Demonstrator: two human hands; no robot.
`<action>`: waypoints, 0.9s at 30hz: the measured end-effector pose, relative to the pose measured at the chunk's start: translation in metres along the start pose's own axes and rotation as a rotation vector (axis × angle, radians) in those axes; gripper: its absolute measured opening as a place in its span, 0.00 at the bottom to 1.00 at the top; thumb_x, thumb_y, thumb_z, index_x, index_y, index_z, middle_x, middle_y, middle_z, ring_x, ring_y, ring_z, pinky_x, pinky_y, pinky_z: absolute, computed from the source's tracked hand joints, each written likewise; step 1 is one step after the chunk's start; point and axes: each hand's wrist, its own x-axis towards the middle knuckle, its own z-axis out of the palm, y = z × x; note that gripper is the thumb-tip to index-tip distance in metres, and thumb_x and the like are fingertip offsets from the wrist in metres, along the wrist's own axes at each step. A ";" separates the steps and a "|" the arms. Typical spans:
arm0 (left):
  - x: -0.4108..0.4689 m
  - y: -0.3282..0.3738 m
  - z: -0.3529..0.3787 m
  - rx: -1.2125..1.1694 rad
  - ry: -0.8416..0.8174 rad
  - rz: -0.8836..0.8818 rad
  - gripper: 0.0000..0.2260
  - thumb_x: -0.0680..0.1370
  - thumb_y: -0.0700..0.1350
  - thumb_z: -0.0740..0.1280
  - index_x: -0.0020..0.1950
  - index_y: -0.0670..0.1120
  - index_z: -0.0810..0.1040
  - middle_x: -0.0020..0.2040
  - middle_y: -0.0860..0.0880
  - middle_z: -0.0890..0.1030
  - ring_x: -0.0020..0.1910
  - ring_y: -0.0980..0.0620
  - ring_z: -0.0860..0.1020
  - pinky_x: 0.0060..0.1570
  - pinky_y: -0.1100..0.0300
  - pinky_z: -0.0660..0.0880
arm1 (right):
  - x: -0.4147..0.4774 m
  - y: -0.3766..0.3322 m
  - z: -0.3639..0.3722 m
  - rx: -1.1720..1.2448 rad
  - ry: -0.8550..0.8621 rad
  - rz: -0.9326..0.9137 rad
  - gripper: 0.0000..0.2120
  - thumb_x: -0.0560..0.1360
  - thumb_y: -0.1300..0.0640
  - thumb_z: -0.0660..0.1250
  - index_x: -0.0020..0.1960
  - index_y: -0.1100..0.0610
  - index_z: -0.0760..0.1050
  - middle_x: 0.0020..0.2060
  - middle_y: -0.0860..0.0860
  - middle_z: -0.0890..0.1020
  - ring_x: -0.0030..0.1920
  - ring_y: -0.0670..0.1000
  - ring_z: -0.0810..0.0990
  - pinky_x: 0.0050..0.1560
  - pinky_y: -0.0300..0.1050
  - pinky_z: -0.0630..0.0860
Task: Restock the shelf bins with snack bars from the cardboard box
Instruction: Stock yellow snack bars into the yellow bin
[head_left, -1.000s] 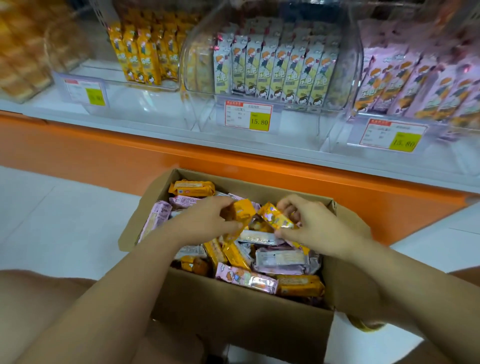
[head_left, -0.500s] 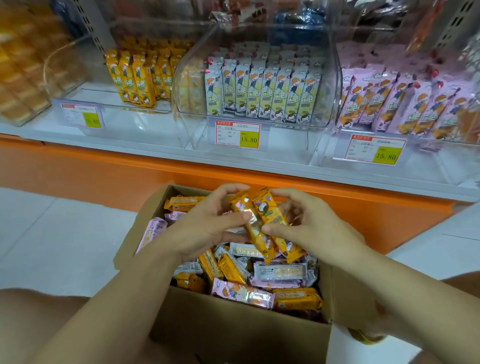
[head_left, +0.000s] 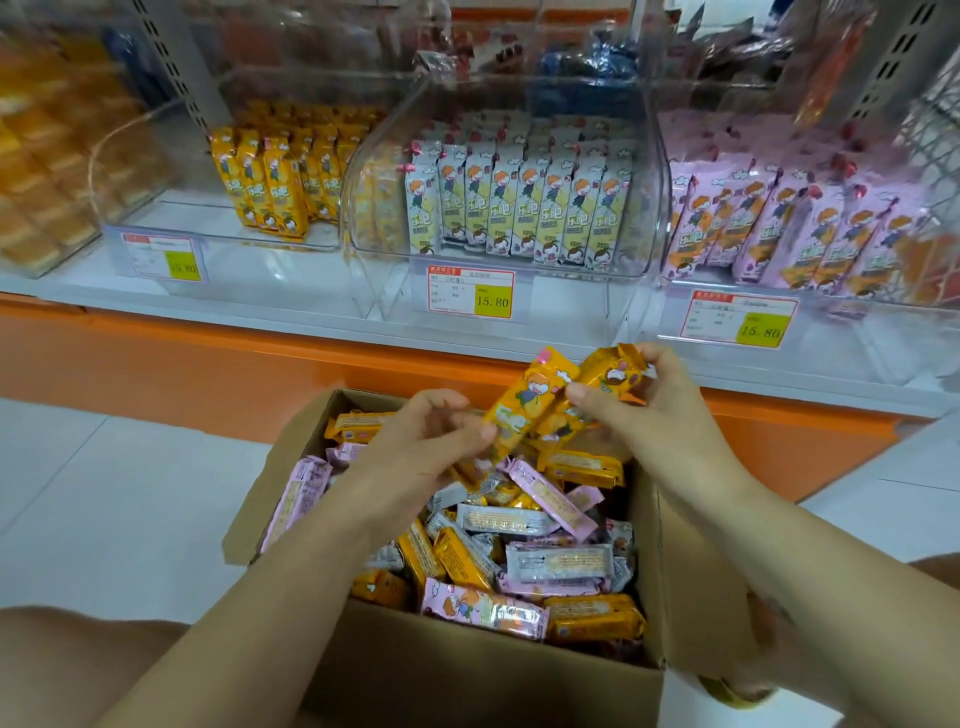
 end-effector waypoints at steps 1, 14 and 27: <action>-0.003 0.004 0.001 0.128 -0.081 -0.003 0.22 0.66 0.46 0.73 0.58 0.47 0.72 0.46 0.50 0.81 0.45 0.53 0.81 0.53 0.53 0.74 | 0.000 -0.003 -0.001 -0.032 0.003 -0.024 0.23 0.63 0.52 0.77 0.51 0.50 0.67 0.48 0.57 0.82 0.45 0.57 0.83 0.50 0.57 0.79; -0.009 0.048 0.017 -0.056 0.025 0.198 0.18 0.70 0.42 0.70 0.59 0.53 0.74 0.51 0.46 0.82 0.46 0.47 0.83 0.41 0.55 0.79 | -0.014 -0.034 0.007 -0.064 -0.034 -0.178 0.14 0.64 0.53 0.76 0.44 0.51 0.74 0.34 0.43 0.81 0.35 0.41 0.78 0.40 0.38 0.75; -0.017 0.158 -0.062 0.448 0.123 0.563 0.12 0.74 0.39 0.70 0.55 0.52 0.78 0.48 0.54 0.83 0.46 0.57 0.82 0.46 0.62 0.79 | 0.032 -0.166 0.094 -0.789 -0.250 -0.746 0.17 0.74 0.47 0.67 0.61 0.49 0.73 0.52 0.46 0.77 0.48 0.44 0.74 0.49 0.42 0.73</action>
